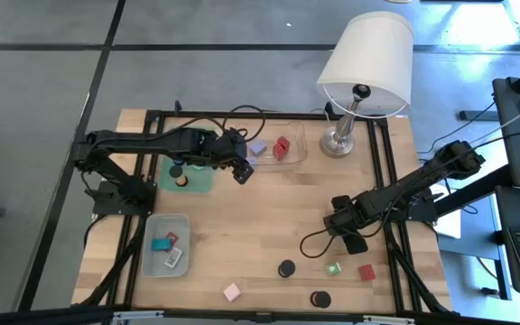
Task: Pick & Place Office items
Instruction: Put the blue charger adapter into the transparent bin
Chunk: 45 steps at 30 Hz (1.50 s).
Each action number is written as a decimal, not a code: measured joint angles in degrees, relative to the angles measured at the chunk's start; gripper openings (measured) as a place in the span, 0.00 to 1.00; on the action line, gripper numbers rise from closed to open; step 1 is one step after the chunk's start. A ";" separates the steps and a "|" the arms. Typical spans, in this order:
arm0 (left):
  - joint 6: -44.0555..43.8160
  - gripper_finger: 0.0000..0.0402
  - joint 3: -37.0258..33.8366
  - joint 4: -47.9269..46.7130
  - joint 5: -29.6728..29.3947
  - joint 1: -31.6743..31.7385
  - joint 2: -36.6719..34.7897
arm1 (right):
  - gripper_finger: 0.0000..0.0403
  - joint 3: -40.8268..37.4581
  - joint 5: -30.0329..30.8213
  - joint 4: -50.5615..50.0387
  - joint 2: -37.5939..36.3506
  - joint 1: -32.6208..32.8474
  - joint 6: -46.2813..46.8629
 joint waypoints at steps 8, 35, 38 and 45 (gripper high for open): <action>1.69 0.68 0.00 -0.02 -0.94 0.02 -0.03 | 0.29 0.61 0.04 -0.88 0.01 -0.19 3.67; 11.95 0.68 0.74 -0.40 -7.61 4.07 -7.64 | 0.31 26.21 23.41 16.25 3.19 -34.82 18.40; 13.17 0.68 0.79 -0.50 -7.66 4.07 -7.87 | 0.33 26.18 20.35 15.82 5.88 -38.95 25.18; 16.57 0.68 0.76 -0.90 -7.78 4.05 -8.03 | 0.32 26.16 15.83 15.69 11.70 -41.57 28.51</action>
